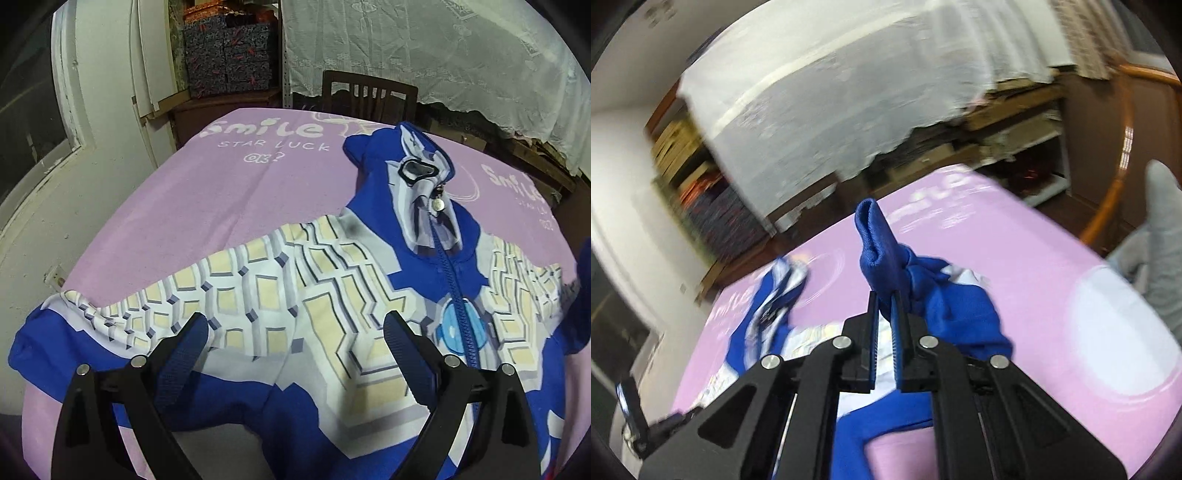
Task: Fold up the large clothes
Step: 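Grasp the blue sleeve cuff with the right tool and lift it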
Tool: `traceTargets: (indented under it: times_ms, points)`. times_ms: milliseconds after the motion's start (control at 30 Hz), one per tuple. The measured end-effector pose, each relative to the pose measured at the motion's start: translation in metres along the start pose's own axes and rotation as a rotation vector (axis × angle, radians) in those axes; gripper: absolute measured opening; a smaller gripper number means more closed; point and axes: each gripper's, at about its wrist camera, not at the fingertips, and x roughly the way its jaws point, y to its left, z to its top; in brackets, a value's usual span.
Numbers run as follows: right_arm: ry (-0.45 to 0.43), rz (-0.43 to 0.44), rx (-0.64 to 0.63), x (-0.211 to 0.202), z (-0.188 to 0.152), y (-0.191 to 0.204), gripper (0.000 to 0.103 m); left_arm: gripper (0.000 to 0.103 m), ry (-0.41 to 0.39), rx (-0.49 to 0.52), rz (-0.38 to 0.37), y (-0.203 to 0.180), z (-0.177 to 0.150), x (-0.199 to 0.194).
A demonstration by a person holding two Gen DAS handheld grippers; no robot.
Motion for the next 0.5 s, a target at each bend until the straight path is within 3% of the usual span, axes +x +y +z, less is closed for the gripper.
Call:
traceTargets:
  times_ms: [100, 267, 433, 500]
  points:
    - [0.062, 0.051, -0.057, 0.009, -0.017, 0.038, 0.006, 0.096, 0.008, -0.004, -0.018, 0.0, -0.001, -0.001]
    - [0.241, 0.128, -0.143, 0.041, -0.065, 0.091, 0.006, 0.096, 0.029, -0.011, -0.047, -0.001, -0.001, 0.001]
    - [0.462, 0.136, -0.2, 0.077, -0.109, 0.101, 0.007, 0.096, 0.068, -0.004, -0.103, -0.007, -0.003, 0.008]
    - [0.482, 0.14, -0.231, 0.077, -0.11, 0.104, 0.012, 0.096, 0.071, 0.012, -0.121, -0.012, -0.005, 0.008]
